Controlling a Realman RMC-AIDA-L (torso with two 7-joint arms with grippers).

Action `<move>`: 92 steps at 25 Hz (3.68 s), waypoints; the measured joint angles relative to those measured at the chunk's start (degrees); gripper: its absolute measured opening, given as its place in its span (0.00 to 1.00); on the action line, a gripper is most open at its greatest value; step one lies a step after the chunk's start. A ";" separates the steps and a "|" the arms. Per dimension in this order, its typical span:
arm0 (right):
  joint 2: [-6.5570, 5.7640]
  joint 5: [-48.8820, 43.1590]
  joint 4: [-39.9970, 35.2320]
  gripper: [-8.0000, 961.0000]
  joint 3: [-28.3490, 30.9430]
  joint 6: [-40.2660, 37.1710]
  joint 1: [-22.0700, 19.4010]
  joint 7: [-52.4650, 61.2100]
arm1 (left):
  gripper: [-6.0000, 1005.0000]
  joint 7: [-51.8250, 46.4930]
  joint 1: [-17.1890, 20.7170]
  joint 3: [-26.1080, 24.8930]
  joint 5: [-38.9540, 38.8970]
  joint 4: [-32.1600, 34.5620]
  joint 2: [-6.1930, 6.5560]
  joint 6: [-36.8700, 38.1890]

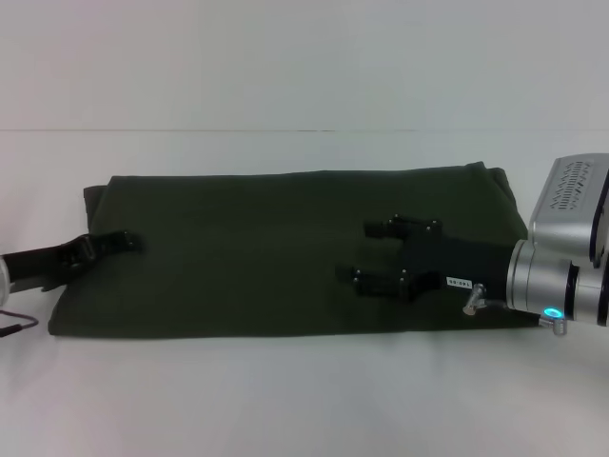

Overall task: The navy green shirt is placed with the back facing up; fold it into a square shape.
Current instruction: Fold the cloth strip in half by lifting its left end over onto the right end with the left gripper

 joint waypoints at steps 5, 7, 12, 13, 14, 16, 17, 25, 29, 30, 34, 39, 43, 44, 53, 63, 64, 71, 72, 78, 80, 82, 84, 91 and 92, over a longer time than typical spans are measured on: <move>0.00 0.00 0.08 0.89 -0.07 -0.06 0.00 0.00 | 0.86 0.09 -0.95 0.14 0.16 -0.02 -0.73 0.23; 0.00 0.00 0.08 0.89 -0.09 -0.42 0.00 0.00 | 0.86 -0.31 -1.15 0.08 0.32 -0.11 -0.77 -0.13; 0.00 0.00 0.08 0.89 -0.06 -0.81 0.00 0.00 | 0.86 -1.46 -0.94 -0.39 0.08 0.15 -0.98 -1.01; 0.00 0.00 0.08 0.89 -0.04 -0.78 0.00 0.00 | 0.86 -1.54 -0.92 -0.26 0.16 0.29 -1.01 -0.90; 0.00 0.00 0.08 0.89 0.01 -0.77 0.00 0.00 | 0.84 -1.57 -0.90 -0.11 0.26 0.39 -1.00 -0.78; 0.00 -0.01 0.08 0.89 0.07 -0.84 0.00 0.00 | 0.80 -1.57 -0.90 -0.03 0.39 0.48 -0.96 -0.75; 0.00 -0.01 0.08 0.89 0.08 -0.87 0.00 0.00 | 0.79 -1.50 -0.94 -0.01 0.40 0.48 -0.94 -0.80; 0.00 -0.01 0.08 0.89 -0.09 -0.89 0.04 0.67 | 0.41 -0.79 -1.43 0.14 1.07 0.43 -0.98 -1.24; 0.00 -0.01 0.07 0.89 -0.09 -0.93 0.15 0.68 | 0.29 1.26 -1.45 -0.14 0.91 0.51 -1.15 -1.51; 0.00 -0.01 0.08 0.89 -0.09 -0.97 0.15 0.69 | 0.27 1.49 -1.46 -0.24 0.86 0.52 -1.05 -1.41; 0.00 -0.01 0.07 0.89 -0.10 -1.10 0.17 0.70 | 0.19 1.04 -1.41 -0.35 0.85 0.43 -0.51 -0.75; 0.00 -0.01 0.07 0.89 -0.09 -1.16 0.20 0.70 | 0.10 -1.57 -1.37 -0.10 1.37 -0.29 0.90 0.29; 0.00 -0.01 0.02 0.89 -0.09 -1.40 0.27 0.70 | 0.05 -1.67 -0.67 -0.41 1.41 -0.40 2.67 0.46; 0.00 -0.01 0.00 0.89 -0.09 -1.43 0.27 0.70 | 0.05 -1.93 -0.35 -0.45 1.48 -0.52 3.55 0.56; 0.00 -0.01 -0.01 0.89 -0.09 -1.58 0.26 0.69 | 0.06 -5.93 0.80 -7.97 9.37 3.86 7.13 7.34; 0.09 -0.01 0.19 0.89 -0.54 -1.61 -0.05 0.69 | 0.06 -13.53 -1.25 -9.32 10.14 9.49 6.64 17.84; 0.09 -0.01 0.24 0.89 -0.54 -1.63 -0.16 0.69 | 0.06 -14.23 -1.67 -9.61 9.87 10.13 6.51 19.63; -0.01 -0.01 0.66 0.89 -0.36 -1.63 -1.01 0.47 | 0.07 -15.80 -5.62 -10.07 4.88 10.77 4.02 28.53; -0.04 -0.01 0.66 0.89 -0.31 -1.63 -1.17 0.42 | 0.07 -15.83 -6.20 -10.05 3.85 10.77 3.21 28.81; -0.09 -0.01 0.66 0.89 -0.27 -1.63 -1.70 0.27 | 0.07 -14.78 -9.39 -9.25 1.57 10.38 -2.50 27.26; -0.09 -0.01 0.63 0.89 -0.19 -1.61 -1.93 0.23 | 0.07 -13.55 -10.17 -8.91 1.54 10.23 -4.55 26.31; -0.09 -0.01 0.62 0.89 -0.08 -1.59 -2.17 0.20 | 0.07 -12.29 -10.66 -8.82 1.53 9.88 -6.22 25.27; -0.09 -0.01 0.60 0.89 -0.08 -1.59 -2.49 0.19 | 0.08 -11.29 -11.01 -8.65 1.53 8.86 -7.27 23.99; -0.21 2.08 0.04 0.89 0.01 -3.21 -4.89 0.20 | 0.08 -2.48 -11.28 -8.34 -5.50 -2.71 -9.32 14.04; -0.27 2.49 -0.07 0.89 0.00 -3.56 -5.24 0.20 | 0.08 -0.98 -11.28 -8.35 -7.31 -4.32 -9.32 13.28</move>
